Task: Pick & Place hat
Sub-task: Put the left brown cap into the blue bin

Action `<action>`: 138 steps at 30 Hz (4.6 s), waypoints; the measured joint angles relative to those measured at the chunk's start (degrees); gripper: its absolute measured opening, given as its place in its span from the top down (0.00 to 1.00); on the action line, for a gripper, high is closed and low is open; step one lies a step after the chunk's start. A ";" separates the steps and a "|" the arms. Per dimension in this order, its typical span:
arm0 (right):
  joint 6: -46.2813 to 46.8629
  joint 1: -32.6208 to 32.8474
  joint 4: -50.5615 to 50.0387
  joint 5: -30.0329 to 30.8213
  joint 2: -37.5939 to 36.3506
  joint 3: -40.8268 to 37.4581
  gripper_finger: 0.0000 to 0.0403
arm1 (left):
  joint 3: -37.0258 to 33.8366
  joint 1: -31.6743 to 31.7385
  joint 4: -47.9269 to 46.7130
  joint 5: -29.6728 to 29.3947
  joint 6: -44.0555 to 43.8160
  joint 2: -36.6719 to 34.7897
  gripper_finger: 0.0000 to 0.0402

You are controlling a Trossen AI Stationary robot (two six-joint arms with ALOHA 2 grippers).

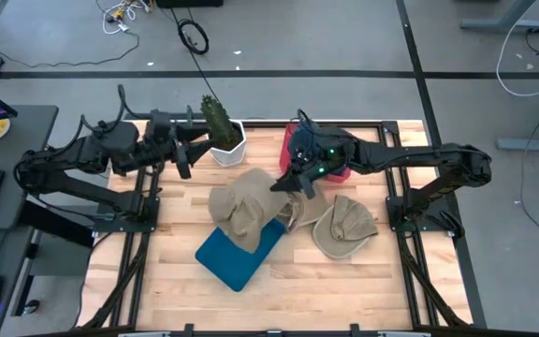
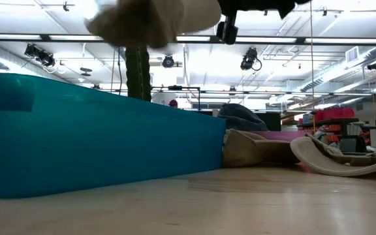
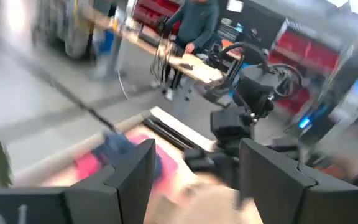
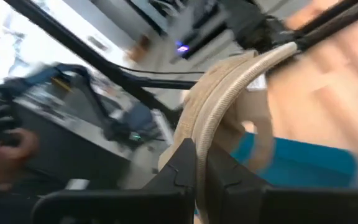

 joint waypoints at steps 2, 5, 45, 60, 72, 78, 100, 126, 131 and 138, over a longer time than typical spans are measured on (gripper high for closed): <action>-3.57 -0.14 -4.42 1.43 0.00 2.92 0.98 | 0.00 -0.04 -1.38 0.93 -10.34 -0.10 0.41; -7.15 -0.81 -8.97 2.20 -0.02 6.07 0.98 | 0.00 -0.82 -3.57 2.96 -21.02 -0.10 0.41; -1.90 -9.42 3.79 -2.44 -7.67 8.07 0.99 | -0.04 -32.15 -17.40 -34.66 -54.32 2.91 0.61; 1.89 -9.70 9.42 -3.46 -7.60 8.07 0.99 | -0.04 -32.11 -13.67 -35.71 -43.21 2.91 0.28; 2.73 -9.70 11.17 -2.35 -6.31 8.07 0.99 | -0.04 -29.12 -2.81 -33.46 -29.83 3.32 0.26; 2.98 -9.70 11.28 -2.35 -6.25 8.07 0.99 | -0.04 -26.40 -1.73 -30.94 -29.55 3.96 0.26; 1.99 -10.51 8.64 -2.66 -6.25 8.07 0.98 | -0.04 -22.51 2.72 -24.14 -29.20 6.15 0.83; 1.95 -21.43 -2.87 -15.02 -7.98 8.02 0.32 | -0.02 -33.25 9.63 -46.85 -52.13 16.75 0.96; 0.84 -22.57 -4.52 -15.13 -7.98 8.02 0.32 | -0.02 -34.39 9.60 -50.33 -61.10 21.93 0.96; 0.75 -24.14 -4.70 -19.40 -7.98 8.02 0.32 | -0.02 -34.68 9.88 -52.00 -69.39 28.13 0.96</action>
